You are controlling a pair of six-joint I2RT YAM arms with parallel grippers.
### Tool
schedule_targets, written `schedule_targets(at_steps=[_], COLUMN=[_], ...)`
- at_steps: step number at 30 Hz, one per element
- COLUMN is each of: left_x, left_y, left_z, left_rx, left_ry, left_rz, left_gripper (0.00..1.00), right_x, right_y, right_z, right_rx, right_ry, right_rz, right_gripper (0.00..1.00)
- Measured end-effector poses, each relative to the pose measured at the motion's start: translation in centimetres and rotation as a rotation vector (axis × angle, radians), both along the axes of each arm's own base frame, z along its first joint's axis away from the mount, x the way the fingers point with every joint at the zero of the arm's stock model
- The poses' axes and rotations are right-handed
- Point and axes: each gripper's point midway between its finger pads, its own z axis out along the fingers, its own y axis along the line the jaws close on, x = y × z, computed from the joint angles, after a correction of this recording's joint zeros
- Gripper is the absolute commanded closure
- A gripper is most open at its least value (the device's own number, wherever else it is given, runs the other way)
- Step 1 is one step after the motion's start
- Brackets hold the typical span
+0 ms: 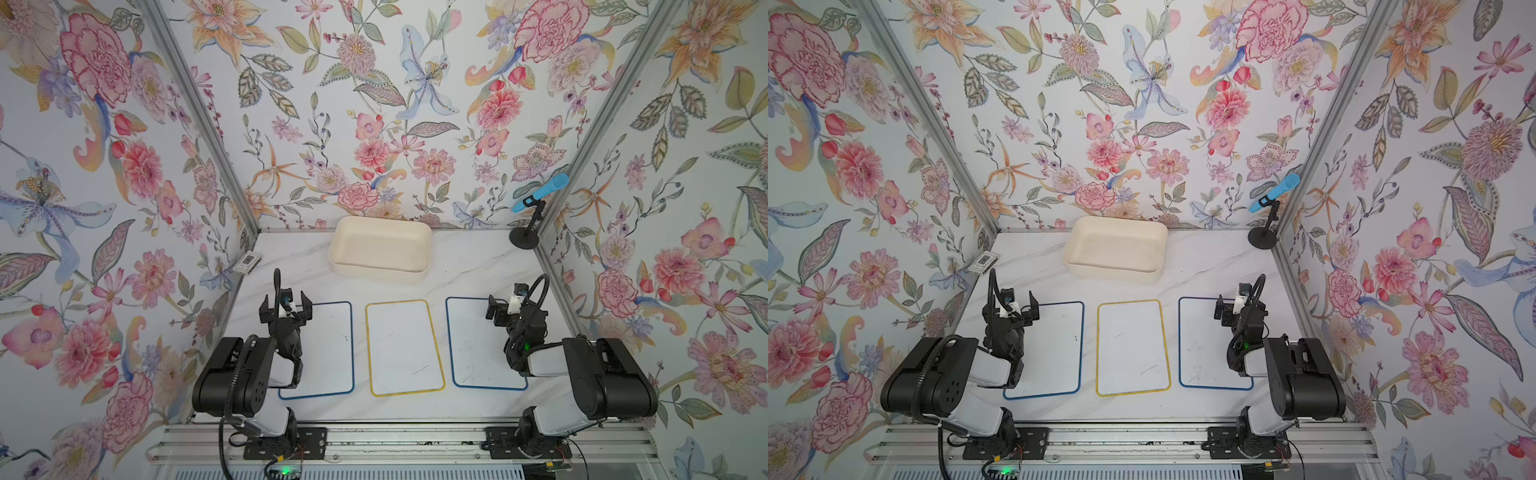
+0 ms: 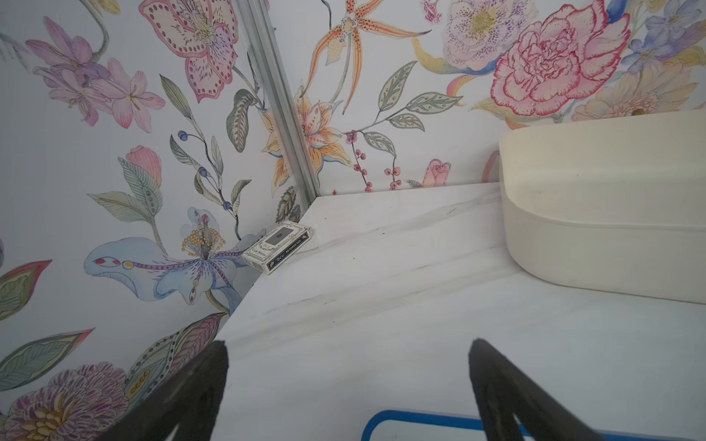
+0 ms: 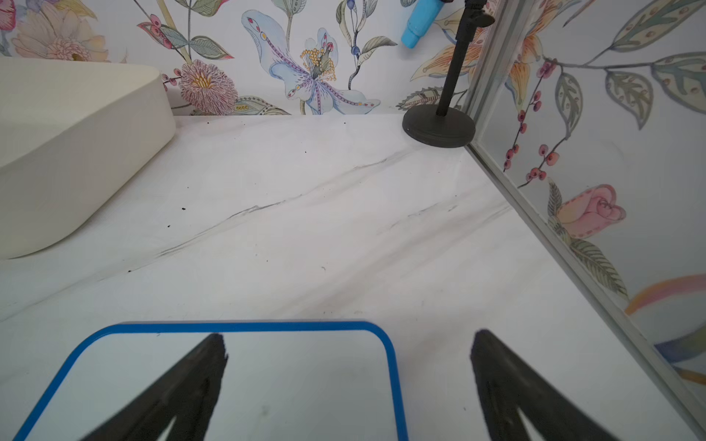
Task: Put the whiteboard into the storage box
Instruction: Adjust the whiteboard at the center of the board.
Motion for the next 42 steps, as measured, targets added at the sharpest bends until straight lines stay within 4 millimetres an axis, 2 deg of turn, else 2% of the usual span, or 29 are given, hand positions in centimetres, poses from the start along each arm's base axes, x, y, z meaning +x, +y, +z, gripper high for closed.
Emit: schedule_targets(at_steps=[20, 23, 28, 31, 36, 38, 42], left_x=[0.1, 0.5, 2.3, 2.8, 3.0, 3.5, 6.0], left_y=[0.0, 0.0, 0.1, -0.5, -1.0, -1.6, -3.7], left_z=[-0.1, 0.3, 2.1, 2.2, 2.7, 3.7, 6.5], left_rx=[0.001, 0.001, 0.002, 0.005, 0.02, 0.018, -0.034], left_ry=[0.005, 0.013, 0.007, 0.033, 0.083, 0.092, 0.133], left_rz=[-0.002, 0.003, 0.018, 0.006, 0.017, 0.013, -0.012], left_gripper=[0.0, 0.0, 0.0, 0.0, 0.0, 0.0, 0.0], right_x=[0.0, 0.0, 0.2, 0.5, 2.4, 3.4, 4.7], right_y=[0.0, 0.0, -0.3, -0.5, -0.9, -0.9, -0.8], right_z=[0.0, 0.0, 0.1, 0.2, 2.2, 3.3, 4.8], right_rx=[0.001, 0.0, -0.003, -0.006, -0.008, 0.006, 0.058], right_ry=[0.0, 0.001, 0.004, 0.016, 0.038, 0.052, 0.117], right_rz=[0.0, -0.001, -0.015, -0.026, -0.055, -0.065, -0.08], right_gripper=[0.0, 0.0, 0.0, 0.0, 0.0, 0.0, 0.0])
